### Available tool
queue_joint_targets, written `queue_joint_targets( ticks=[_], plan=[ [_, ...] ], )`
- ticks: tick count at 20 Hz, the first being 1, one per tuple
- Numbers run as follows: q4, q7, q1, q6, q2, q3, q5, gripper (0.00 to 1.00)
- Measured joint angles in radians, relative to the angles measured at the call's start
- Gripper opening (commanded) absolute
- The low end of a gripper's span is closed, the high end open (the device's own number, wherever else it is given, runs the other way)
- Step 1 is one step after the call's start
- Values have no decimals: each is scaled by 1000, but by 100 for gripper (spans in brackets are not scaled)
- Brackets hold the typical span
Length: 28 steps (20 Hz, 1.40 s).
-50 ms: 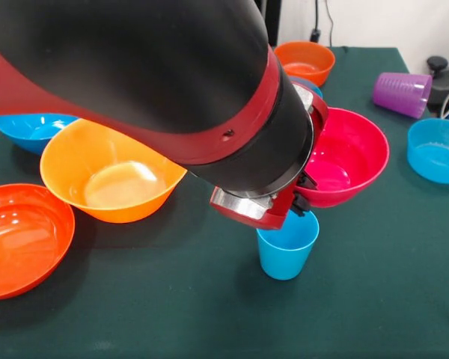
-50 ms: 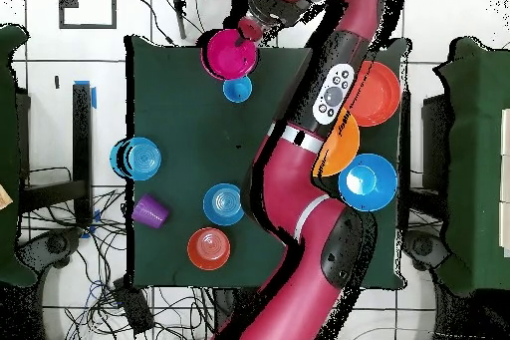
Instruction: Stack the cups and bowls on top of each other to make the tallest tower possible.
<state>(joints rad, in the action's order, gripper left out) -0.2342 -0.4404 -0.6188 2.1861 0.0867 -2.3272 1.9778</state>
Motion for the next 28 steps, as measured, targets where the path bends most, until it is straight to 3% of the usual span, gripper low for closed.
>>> queue_joint_targets(
  ticks=[17, 28],
  plan=[
    [0, 0, 0, -3, 0, 0, 8, 0],
    [0, 0, 0, -67, 0, 0, 8, 0]
  ],
)
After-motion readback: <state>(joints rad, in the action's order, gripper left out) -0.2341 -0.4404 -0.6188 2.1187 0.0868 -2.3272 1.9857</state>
